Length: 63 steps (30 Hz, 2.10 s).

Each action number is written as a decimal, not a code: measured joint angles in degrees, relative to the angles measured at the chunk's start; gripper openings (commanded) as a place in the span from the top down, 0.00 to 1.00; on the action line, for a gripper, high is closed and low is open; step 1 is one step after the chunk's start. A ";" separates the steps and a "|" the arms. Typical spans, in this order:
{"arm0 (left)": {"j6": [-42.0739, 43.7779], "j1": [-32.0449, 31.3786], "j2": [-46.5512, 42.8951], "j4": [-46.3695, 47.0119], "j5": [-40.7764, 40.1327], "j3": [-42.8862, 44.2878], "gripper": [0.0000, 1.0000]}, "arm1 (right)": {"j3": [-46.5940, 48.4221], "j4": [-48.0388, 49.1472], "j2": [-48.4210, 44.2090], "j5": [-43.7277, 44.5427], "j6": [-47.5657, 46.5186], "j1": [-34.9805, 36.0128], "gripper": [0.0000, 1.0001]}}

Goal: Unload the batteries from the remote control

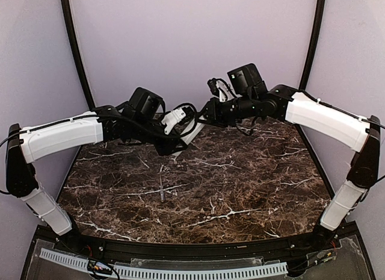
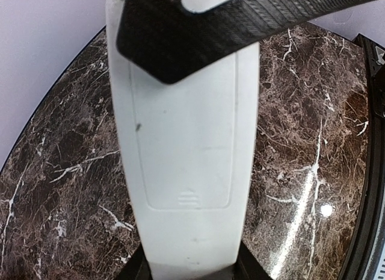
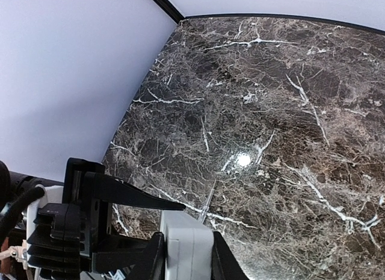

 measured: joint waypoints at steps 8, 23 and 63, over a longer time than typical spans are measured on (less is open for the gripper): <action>0.39 -0.26 0.02 -0.02 -2.10 -0.09 0.55 | -1.31 2.45 -0.09 -0.79 2.01 -0.17 1.00; 1.05 -0.26 -1.57 0.74 2.82 -1.92 0.01 | -13.07 6.84 -7.30 0.28 2.51 -1.68 1.00; -50.16 10.82 0.61 42.99 43.45 -2.38 0.13 | -51.76 66.95 -32.79 -2.14 23.93 -8.90 1.00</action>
